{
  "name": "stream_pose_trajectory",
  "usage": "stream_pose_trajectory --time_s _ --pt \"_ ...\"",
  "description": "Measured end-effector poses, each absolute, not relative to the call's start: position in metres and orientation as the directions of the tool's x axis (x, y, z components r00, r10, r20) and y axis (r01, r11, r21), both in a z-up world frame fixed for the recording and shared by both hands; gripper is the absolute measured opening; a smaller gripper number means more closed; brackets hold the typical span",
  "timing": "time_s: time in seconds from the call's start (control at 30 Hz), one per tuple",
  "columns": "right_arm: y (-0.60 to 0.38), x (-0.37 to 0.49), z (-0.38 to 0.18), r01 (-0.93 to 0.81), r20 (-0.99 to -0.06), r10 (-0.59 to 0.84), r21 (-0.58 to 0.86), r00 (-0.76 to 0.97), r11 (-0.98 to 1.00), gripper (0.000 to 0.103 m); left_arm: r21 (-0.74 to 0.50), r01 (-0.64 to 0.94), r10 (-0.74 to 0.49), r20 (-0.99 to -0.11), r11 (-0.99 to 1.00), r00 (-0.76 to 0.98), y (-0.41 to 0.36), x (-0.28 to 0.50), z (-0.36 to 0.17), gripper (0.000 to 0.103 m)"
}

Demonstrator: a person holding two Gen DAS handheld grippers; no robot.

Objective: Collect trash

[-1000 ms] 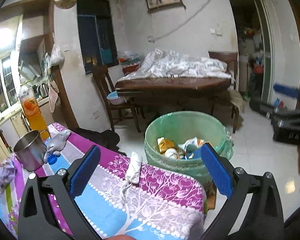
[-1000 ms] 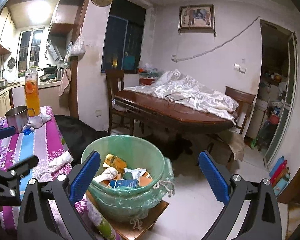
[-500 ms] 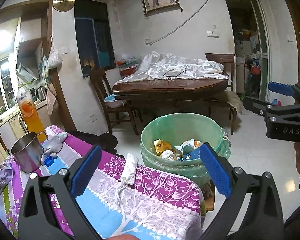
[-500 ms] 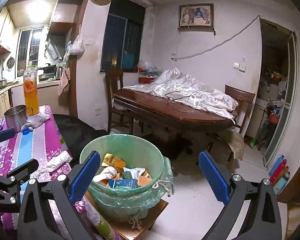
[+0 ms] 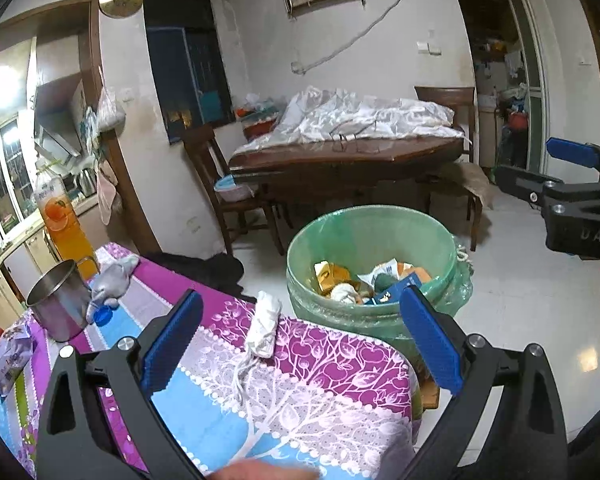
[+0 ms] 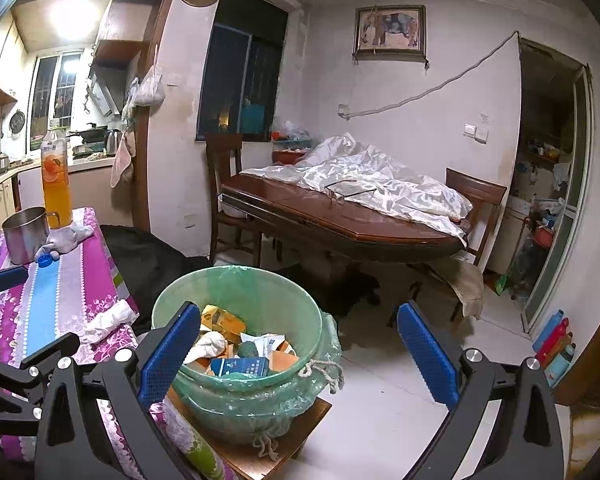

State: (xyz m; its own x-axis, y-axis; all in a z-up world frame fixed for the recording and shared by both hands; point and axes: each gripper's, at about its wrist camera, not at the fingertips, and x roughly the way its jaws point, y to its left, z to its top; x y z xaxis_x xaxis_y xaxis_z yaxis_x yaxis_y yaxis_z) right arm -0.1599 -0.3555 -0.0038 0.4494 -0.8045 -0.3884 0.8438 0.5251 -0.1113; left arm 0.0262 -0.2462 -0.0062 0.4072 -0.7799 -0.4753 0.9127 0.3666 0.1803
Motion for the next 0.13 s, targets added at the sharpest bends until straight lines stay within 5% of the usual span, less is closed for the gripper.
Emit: stream_pose_trajectory --time_s 0.13 --pt "-0.3578 -0.1612 -0.0063 0.849 -0.397 -0.806 -0.112 0.438 0.517 0.098 0.148 0.916 -0.777 -0.489 0.373 0.395 -0.2463 0.0315 -0.0042 0.097"
